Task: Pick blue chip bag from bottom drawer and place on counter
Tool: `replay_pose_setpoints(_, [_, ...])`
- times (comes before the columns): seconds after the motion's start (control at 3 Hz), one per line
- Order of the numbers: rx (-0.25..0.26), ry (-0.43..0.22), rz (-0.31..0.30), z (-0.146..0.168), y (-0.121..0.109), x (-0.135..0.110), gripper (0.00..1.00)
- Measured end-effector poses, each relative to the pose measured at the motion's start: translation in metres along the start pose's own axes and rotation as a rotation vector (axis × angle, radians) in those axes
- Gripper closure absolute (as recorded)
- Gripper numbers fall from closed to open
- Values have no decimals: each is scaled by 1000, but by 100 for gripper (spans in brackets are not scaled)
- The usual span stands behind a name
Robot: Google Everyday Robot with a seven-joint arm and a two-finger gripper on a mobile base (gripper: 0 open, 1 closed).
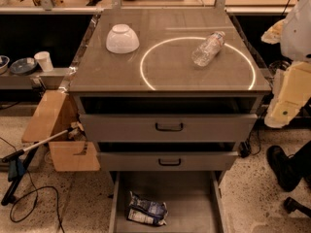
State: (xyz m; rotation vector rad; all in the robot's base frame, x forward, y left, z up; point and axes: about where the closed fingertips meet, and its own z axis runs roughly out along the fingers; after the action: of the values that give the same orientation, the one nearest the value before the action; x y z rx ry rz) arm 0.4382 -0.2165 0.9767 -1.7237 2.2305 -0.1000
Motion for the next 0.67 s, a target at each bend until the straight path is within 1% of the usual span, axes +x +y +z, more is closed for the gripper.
replay_pose_setpoints(0.33, [0,0,0,0,0,0,0])
replay_pose_setpoints(0.67, [28,-14,-1,-1,5,-2,0])
